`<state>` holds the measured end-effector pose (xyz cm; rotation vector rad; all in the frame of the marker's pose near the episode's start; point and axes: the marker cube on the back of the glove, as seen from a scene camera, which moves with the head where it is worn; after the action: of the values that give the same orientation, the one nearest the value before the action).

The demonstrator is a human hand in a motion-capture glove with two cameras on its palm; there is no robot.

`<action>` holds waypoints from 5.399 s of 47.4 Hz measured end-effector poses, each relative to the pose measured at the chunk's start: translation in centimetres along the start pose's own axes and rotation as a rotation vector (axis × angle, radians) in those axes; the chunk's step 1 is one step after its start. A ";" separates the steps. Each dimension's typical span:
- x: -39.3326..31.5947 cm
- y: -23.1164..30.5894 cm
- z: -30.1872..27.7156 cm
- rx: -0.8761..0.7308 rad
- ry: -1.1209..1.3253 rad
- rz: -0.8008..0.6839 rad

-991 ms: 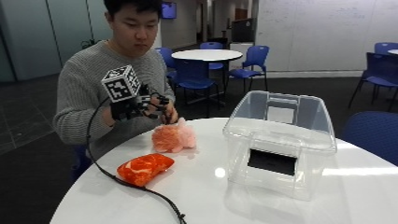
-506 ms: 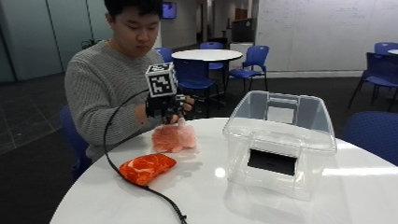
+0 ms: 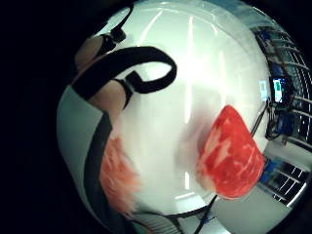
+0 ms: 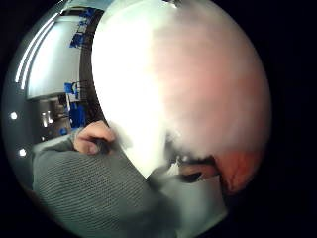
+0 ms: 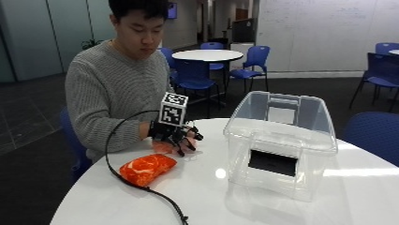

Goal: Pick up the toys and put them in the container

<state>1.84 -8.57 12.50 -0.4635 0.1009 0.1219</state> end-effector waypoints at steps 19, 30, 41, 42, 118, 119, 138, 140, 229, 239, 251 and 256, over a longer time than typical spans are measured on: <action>-0.5 -0.5 -0.1 0.203 0.020 -0.005; -1.2 -0.1 -3.9 0.197 0.045 -0.050; -1.6 -0.2 -23.4 0.470 0.062 -0.326; -1.6 -0.6 -24.8 0.485 0.039 -0.315; 15.4 0.4 -21.7 0.299 0.080 0.043; 16.4 1.4 -21.5 0.305 0.084 0.091; 16.4 3.7 -12.0 0.234 -0.063 0.113; 15.9 3.4 -10.1 0.200 -0.074 0.104; 8.4 -25.2 -25.4 0.255 0.129 0.107; 8.9 -24.3 -24.1 0.109 0.014 0.042; 10.1 -20.6 -23.9 0.134 -0.016 0.036; 11.9 -16.2 -24.3 0.152 -0.063 0.011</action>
<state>14.16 -32.74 -3.46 -0.3070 0.0507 0.1382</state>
